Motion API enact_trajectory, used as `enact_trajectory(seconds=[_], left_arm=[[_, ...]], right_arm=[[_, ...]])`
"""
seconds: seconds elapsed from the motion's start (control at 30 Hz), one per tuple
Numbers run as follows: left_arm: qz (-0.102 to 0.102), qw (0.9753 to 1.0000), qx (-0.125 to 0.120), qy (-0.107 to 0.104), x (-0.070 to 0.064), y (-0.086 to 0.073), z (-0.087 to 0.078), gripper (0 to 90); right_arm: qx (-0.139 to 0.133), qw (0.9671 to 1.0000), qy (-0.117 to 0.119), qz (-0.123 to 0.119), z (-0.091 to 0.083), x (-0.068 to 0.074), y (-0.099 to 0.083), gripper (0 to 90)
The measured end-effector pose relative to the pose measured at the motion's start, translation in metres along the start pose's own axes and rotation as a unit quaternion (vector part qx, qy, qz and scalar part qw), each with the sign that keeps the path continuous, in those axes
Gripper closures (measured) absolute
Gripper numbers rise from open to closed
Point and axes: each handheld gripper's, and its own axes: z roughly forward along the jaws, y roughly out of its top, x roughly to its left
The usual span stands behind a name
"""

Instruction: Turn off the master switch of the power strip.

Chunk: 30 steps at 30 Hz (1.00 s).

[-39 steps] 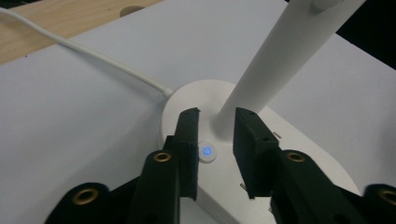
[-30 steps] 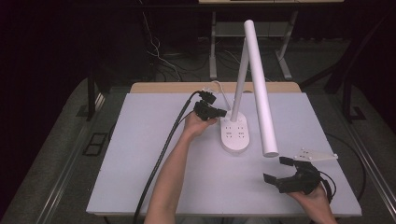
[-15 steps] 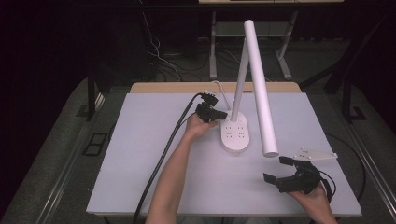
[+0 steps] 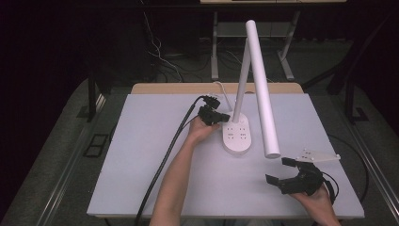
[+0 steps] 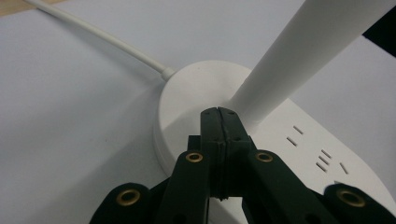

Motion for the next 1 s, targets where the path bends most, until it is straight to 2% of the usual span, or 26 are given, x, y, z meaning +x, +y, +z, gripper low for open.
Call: enact_trajectory(seconds=[0.13, 0.23, 0.37, 0.43, 0.57, 0.83, 0.9, 0.93, 1.0], left_arm=[[-0.006, 1.0000, -0.001, 0.003, 0.002, -0.002, -0.001, 90.0], [0.003, 1.0000, 0.006, 0.006, 0.002, -0.002, -0.001, 90.0], [-0.011, 0.9999, -0.003, 0.002, 0.000, -0.002, 0.001, 90.0], [-0.002, 1.0000, 0.004, 0.004, -0.001, -0.002, 0.001, 90.0], [0.000, 0.9999, 0.010, 0.002, -0.006, 0.000, 0.004, 90.0], [-0.019, 0.9997, 0.009, -0.010, -0.004, -0.001, 0.005, 90.0], [-0.032, 0.9993, 0.001, -0.020, -0.001, -0.002, 0.006, 90.0], [-0.050, 0.9983, -0.014, -0.026, -0.001, -0.004, 0.007, 90.0], [-0.059, 0.9973, -0.021, -0.037, 0.003, -0.007, 0.007, 90.0]], right_arm=[[0.001, 1.0000, 0.001, -0.002, 0.000, 0.001, 0.000, 0.3], [0.000, 1.0000, 0.000, -0.003, 0.000, 0.000, 0.000, 0.3], [0.001, 1.0000, -0.003, -0.003, 0.000, 0.000, 0.000, 0.3], [0.002, 1.0000, -0.003, -0.002, 0.000, 0.001, 0.000, 0.3], [0.003, 1.0000, -0.004, -0.001, 0.000, 0.001, 0.000, 0.3], [0.002, 1.0000, -0.004, -0.003, 0.000, 0.001, 0.000, 0.3], [0.001, 1.0000, -0.004, -0.002, 0.000, 0.001, 0.000, 0.3], [0.001, 1.0000, -0.005, -0.002, 0.000, 0.001, 0.000, 0.3], [0.000, 1.0000, -0.004, -0.001, -0.001, 0.001, 0.000, 0.3]])
